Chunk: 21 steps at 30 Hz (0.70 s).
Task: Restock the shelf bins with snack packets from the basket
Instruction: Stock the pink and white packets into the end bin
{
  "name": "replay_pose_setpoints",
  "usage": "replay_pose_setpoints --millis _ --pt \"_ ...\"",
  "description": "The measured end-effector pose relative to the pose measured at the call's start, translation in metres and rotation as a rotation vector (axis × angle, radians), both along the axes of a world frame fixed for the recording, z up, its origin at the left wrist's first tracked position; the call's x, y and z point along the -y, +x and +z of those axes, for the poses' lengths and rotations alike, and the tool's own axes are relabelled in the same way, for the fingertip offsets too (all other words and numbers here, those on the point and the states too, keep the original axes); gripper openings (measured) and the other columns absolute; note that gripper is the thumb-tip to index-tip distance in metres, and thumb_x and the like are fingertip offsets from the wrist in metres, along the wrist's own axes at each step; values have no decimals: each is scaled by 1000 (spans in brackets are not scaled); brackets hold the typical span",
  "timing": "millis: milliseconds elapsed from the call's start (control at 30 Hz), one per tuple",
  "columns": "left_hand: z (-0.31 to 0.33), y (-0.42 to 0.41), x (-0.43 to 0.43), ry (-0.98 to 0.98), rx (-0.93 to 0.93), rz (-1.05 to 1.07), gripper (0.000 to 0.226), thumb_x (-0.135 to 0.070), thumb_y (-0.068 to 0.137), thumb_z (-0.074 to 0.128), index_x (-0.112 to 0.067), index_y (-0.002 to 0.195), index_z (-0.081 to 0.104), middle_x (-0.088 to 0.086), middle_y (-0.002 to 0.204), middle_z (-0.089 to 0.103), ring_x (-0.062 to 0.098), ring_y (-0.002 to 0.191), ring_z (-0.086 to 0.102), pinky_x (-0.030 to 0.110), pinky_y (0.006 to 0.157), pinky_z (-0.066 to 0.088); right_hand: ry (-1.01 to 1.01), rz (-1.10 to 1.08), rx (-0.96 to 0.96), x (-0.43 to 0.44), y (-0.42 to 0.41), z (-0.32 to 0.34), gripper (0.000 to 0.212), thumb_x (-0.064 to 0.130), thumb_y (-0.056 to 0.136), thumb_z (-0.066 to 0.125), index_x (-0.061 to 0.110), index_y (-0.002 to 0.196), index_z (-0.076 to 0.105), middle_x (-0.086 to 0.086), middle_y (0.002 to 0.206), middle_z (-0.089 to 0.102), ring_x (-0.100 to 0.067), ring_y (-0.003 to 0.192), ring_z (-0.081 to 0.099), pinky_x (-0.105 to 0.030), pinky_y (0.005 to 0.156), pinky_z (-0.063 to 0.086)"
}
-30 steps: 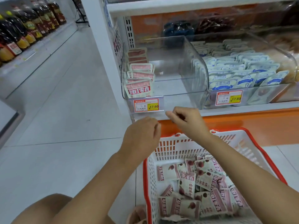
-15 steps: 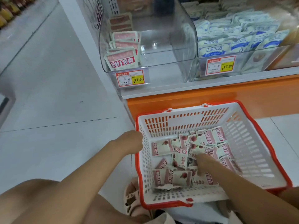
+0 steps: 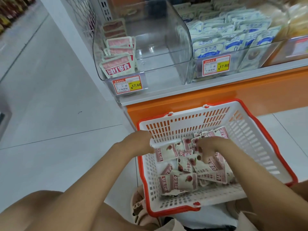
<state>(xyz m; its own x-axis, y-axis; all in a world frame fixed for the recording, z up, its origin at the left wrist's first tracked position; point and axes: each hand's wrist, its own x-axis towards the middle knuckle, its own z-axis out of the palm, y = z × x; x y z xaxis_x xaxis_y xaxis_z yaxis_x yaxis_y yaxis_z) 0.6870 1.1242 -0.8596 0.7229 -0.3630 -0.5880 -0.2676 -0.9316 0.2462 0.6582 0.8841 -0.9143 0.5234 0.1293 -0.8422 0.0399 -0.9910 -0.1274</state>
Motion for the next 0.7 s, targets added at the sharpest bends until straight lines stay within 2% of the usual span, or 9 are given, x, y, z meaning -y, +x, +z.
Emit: replay_pose_setpoints --millis 33,100,167,267,333,400,467,567,700 --pt "8 -1 6 -63 2 0 63 -35 83 71 -24 139 45 -3 140 51 17 119 56 28 91 48 91 -15 44 -1 5 23 24 15 79 72 22 89 51 1 97 53 -12 76 52 -21 62 42" --pt "32 -1 15 -168 -10 -16 75 -42 77 75 -28 142 41 -8 145 44 15 129 46 31 101 40 315 -84 160 -3 13 72 28 20 79 74 29 88 50 9 99 54 -4 83 55 -21 72 44" --pt "61 4 17 -279 -41 -32 62 -45 73 77 -28 128 57 -12 129 58 11 115 56 28 93 46 584 -203 301 -5 12 116 31 23 75 80 31 90 54 14 88 56 6 63 54 -18 63 42" --pt "108 15 8 -547 -45 87 22 -41 72 76 -29 89 71 -10 92 74 8 82 70 26 73 56 915 -374 541 -9 10 163 32 28 68 83 29 88 59 -12 81 62 -7 57 50 -19 57 40" --pt "129 21 0 -735 -16 218 23 -42 69 71 -28 88 72 -10 91 74 9 82 71 29 76 56 1246 -563 594 -15 15 179 30 23 69 80 22 92 60 -8 73 68 -11 62 61 -23 60 49" --pt "137 25 -4 -934 33 366 34 -40 65 71 -26 96 72 -9 96 74 12 89 71 35 82 55 1496 -704 576 -26 25 183 26 14 74 73 14 98 61 -1 83 73 -11 75 68 -22 72 54" --pt "140 28 -4 -1114 81 488 33 -37 65 71 -24 96 72 -6 96 74 15 90 71 39 84 55 1582 -769 537 -44 34 184 32 10 75 68 6 107 62 -6 100 73 -18 93 69 -28 85 55" --pt "141 36 0 -1210 223 572 24 -33 72 71 -26 95 70 -10 91 74 8 85 71 27 76 57 1518 -850 551 -68 50 187 32 4 80 68 1 112 62 -11 107 72 -23 98 69 -34 89 55" --pt "132 58 -4 -992 683 528 16 -31 89 63 -26 104 65 -22 88 65 -9 79 63 2 66 45 1424 -918 712 -77 100 205 14 1 85 67 6 98 66 -9 99 73 -19 86 71 -31 78 59"
